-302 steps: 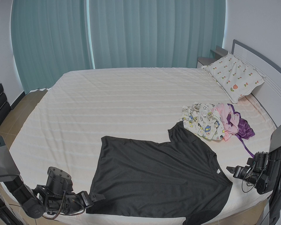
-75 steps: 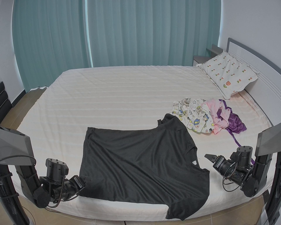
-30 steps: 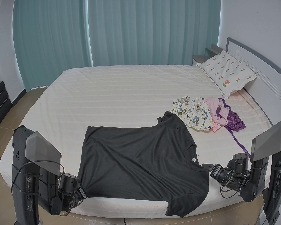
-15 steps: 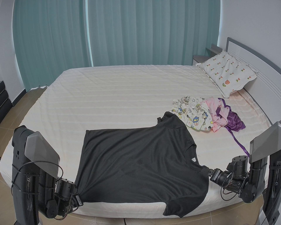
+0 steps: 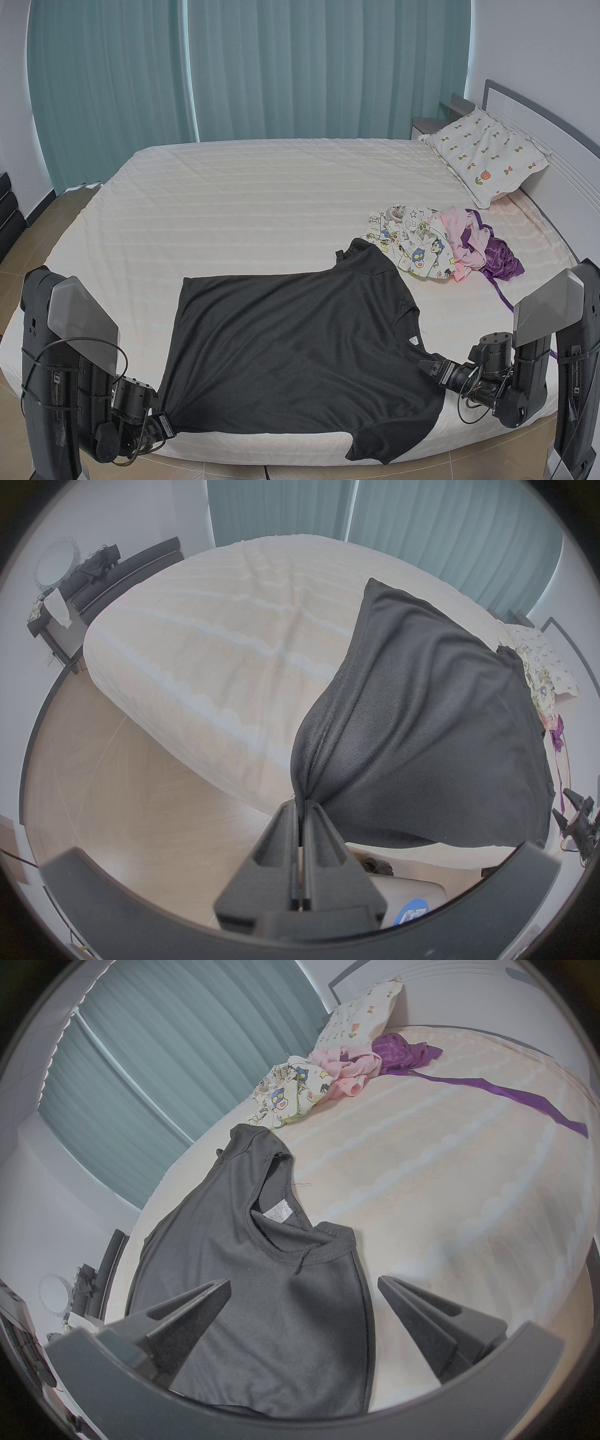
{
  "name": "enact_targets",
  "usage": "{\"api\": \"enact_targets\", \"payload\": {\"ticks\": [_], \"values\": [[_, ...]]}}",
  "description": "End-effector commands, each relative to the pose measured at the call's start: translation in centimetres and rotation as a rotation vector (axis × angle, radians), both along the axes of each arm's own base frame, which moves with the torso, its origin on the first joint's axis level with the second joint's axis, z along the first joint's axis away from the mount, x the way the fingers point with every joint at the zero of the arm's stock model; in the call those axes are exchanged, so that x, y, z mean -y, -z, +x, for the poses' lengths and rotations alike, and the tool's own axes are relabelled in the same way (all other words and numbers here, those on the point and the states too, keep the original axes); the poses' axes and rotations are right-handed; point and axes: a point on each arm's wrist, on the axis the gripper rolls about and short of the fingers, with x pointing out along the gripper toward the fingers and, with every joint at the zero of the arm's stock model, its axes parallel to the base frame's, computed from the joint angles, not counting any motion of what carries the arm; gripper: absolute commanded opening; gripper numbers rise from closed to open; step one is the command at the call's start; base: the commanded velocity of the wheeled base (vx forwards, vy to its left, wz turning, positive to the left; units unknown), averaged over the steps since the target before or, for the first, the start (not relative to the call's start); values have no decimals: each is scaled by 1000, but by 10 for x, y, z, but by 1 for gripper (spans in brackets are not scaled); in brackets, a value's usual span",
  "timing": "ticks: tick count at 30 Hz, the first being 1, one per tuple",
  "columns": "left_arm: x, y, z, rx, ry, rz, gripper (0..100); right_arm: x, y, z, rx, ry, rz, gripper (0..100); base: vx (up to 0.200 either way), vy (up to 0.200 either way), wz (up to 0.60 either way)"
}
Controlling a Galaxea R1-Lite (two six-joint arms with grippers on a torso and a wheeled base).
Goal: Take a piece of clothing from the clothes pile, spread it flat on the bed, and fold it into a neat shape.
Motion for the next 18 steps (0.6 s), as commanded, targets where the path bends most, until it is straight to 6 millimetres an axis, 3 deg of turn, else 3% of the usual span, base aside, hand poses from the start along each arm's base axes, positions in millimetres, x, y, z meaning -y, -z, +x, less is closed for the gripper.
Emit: {"api": "enact_targets", "payload": {"ticks": [1,4,5,14,15,18], "values": [[-2,-1,-2,-9,-7,-3,0,-1,15,9,-26,-12,-23,100,0,0,0],[-2,-1,-2,-9,-7,-2,0,-1,18,11,-37,-20,-28,100,0,0,0],[-2,-1,-2,-9,-7,-2,0,-1,18,11,-37,-20,-28,0,0,0,0],[-4,-2,5,50,-27,-21,0,8,6,54,106,20,4,0,0,0,0],[-4,-4,9,88,-32,-29,0,10,-6,63,164,25,12,0,0,0,0],[-4,-1,11,111,-47,-43,0,10,-17,81,233,1,7,0,0,0,0]]}}
